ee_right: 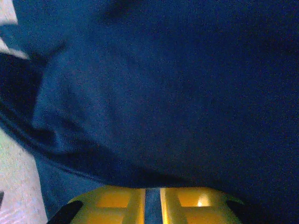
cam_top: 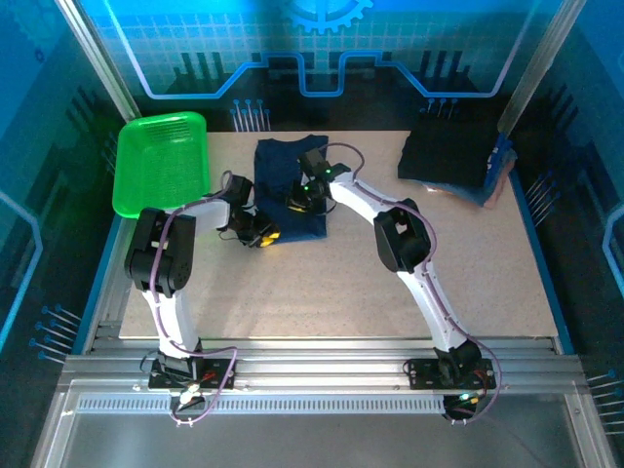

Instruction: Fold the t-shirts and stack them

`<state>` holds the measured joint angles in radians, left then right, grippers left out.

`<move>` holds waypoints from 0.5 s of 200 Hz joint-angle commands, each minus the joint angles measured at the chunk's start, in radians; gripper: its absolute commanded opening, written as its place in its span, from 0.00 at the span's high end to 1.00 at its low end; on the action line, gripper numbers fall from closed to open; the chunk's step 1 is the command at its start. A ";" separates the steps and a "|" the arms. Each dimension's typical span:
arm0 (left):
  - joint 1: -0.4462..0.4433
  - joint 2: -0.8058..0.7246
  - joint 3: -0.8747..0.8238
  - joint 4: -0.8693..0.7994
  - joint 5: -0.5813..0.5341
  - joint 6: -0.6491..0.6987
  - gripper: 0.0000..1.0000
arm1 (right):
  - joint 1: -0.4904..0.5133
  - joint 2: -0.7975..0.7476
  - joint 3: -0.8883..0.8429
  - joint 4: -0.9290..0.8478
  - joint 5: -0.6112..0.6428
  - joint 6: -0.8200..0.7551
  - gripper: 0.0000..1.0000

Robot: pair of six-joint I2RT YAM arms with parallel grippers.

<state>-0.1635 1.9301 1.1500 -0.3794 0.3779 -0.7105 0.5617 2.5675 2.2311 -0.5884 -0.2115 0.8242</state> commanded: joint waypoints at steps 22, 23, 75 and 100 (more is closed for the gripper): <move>-0.004 0.093 -0.068 -0.087 -0.121 0.055 0.79 | -0.090 0.152 0.207 0.142 0.045 0.171 0.76; -0.004 0.093 -0.068 -0.087 -0.121 0.057 0.79 | -0.090 0.158 0.222 0.141 0.046 0.174 0.76; -0.009 0.055 -0.107 -0.104 -0.096 0.103 0.82 | -0.147 0.312 0.548 0.216 0.029 0.289 0.58; -0.008 0.009 -0.121 -0.090 -0.071 0.100 0.82 | -0.152 0.188 0.535 0.186 -0.046 0.177 0.47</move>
<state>-0.1638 1.9110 1.1084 -0.3363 0.3790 -0.6430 0.4057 2.8750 2.7319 -0.4232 -0.1940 1.0618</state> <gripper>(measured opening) 0.180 0.492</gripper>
